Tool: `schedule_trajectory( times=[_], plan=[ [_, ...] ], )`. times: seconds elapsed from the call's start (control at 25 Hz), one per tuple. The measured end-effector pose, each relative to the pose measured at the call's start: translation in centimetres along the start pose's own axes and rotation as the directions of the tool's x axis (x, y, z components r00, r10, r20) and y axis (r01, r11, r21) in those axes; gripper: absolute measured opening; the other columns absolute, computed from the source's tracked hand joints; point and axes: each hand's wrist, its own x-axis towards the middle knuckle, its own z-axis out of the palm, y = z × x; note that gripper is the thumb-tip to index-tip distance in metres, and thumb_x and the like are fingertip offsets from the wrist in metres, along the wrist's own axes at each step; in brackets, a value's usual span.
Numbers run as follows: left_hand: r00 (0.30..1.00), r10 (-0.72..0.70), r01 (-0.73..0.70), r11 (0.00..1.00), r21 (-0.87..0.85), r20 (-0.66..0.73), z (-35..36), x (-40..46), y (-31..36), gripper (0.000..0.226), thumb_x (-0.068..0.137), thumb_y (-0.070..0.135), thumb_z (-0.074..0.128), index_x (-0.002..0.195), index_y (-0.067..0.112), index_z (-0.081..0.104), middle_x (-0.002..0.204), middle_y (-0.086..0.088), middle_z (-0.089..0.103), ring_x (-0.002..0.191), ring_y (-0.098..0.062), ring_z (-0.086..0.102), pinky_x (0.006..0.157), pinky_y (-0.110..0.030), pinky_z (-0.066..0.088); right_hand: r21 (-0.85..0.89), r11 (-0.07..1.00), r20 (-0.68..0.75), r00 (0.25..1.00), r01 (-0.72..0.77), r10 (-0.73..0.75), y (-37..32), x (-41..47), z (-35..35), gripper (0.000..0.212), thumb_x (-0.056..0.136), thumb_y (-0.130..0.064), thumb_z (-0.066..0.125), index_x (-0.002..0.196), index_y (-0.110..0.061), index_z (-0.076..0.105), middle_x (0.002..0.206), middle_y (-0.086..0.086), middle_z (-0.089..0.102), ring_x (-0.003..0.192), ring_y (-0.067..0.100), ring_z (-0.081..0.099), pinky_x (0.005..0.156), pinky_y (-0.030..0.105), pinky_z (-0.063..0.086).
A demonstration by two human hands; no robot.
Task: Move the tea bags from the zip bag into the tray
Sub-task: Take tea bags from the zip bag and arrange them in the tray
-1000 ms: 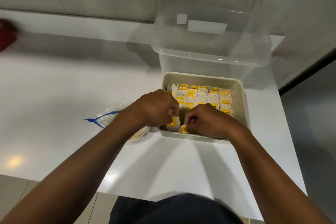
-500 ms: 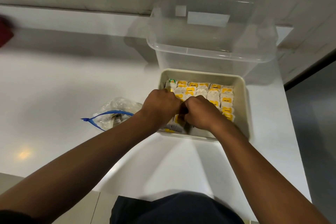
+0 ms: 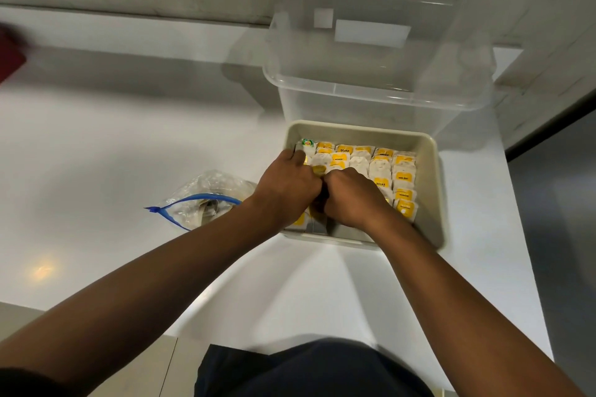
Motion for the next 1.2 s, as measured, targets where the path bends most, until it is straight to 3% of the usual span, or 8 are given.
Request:
schedule_trajectory(
  times=[0.16,0.32,0.48,0.6,0.76,0.92,1.08,1.2],
  plan=[
    [0.988,0.010,-0.021,0.997,-0.070,-0.157,0.5,-0.6,-1.4,0.027,0.082,0.006,0.059,0.103,0.018,0.072,0.094,-0.007,0.071,0.100,-0.032,0.056,0.077,-0.036,0.041,0.112,0.994,-0.045,0.999,0.014,-0.009,0.9,-0.3,-0.2,0.004,0.080,-0.018,0.064,0.083,-0.020,0.062,0.079,0.005,0.060,0.080,0.029,0.060,0.055,0.029,0.037],
    [0.973,0.074,-0.077,0.997,-0.005,-0.221,1.1,-1.5,-2.2,0.013,0.058,0.011,0.081,0.066,0.014,0.071,0.061,-0.005,0.064,0.071,-0.031,0.059,0.060,-0.032,0.043,0.135,0.991,-0.005,1.000,0.021,-0.020,1.6,-0.9,-0.3,0.027,0.081,-0.018,0.065,0.062,-0.032,0.052,0.071,-0.002,0.059,0.072,0.024,0.059,0.053,0.027,0.035],
    [0.991,0.080,-0.086,0.995,-0.051,-0.109,0.7,-1.3,-1.4,0.018,0.086,0.018,0.062,0.102,0.016,0.070,0.098,-0.006,0.069,0.104,-0.032,0.052,0.081,-0.036,0.038,0.093,0.995,-0.019,1.000,0.018,-0.016,1.5,-1.1,0.6,0.017,0.081,-0.020,0.065,0.095,-0.029,0.065,0.079,-0.002,0.057,0.081,0.027,0.060,0.053,0.026,0.031],
    [0.995,0.038,-0.042,0.998,-0.040,-0.091,0.5,-1.3,-1.8,0.029,0.088,0.013,0.054,0.113,0.019,0.067,0.107,-0.005,0.068,0.109,-0.030,0.049,0.082,-0.035,0.035,0.096,0.995,-0.024,1.000,0.001,0.001,1.6,-1.2,0.8,0.010,0.082,-0.023,0.065,0.084,-0.028,0.057,0.081,-0.001,0.059,0.079,0.027,0.059,0.051,0.025,0.033],
    [0.985,0.049,-0.079,0.982,-0.174,-0.166,0.6,-1.1,-2.8,0.033,0.081,0.014,0.055,0.106,0.028,0.070,0.097,-0.002,0.067,0.098,-0.027,0.050,0.071,-0.032,0.029,0.224,0.974,-0.017,1.000,0.021,-0.017,1.8,-1.5,0.5,0.014,0.079,-0.028,0.071,0.072,-0.029,0.059,0.075,-0.004,0.069,0.075,0.019,0.065,0.065,0.034,0.054],
    [0.953,0.015,-0.104,0.954,-0.282,-0.301,1.5,-0.6,-4.1,0.025,0.076,0.008,0.066,0.089,0.029,0.071,0.088,0.000,0.065,0.083,-0.027,0.053,0.067,-0.036,0.044,0.305,0.945,0.046,0.989,0.117,-0.138,0.3,-1.8,0.7,0.019,0.078,-0.034,0.079,0.092,-0.028,0.069,0.073,-0.009,0.070,0.071,0.007,0.064,0.067,0.030,0.052],
    [0.918,-0.017,-0.123,0.938,-0.325,-0.396,2.8,-0.9,-4.3,0.028,0.071,0.004,0.075,0.086,0.028,0.072,0.085,0.000,0.063,0.078,-0.026,0.053,0.062,-0.032,0.041,0.242,0.954,0.165,0.962,0.176,-0.219,0.1,-0.8,0.4,0.036,0.078,-0.018,0.077,0.063,-0.038,0.052,0.072,-0.011,0.066,0.065,0.000,0.056,0.062,0.026,0.046],
    [0.890,-0.032,-0.138,0.931,-0.336,-0.455,3.1,-1.5,-4.5,0.028,0.073,0.003,0.072,0.088,0.026,0.073,0.087,-0.002,0.063,0.075,-0.027,0.051,0.062,-0.036,0.048,0.226,0.960,0.233,0.948,0.165,-0.218,0.6,-0.5,-0.6,0.030,0.077,-0.016,0.078,0.077,-0.036,0.056,0.068,-0.013,0.057,0.063,0.002,0.051,0.060,0.025,0.044]
  ],
)
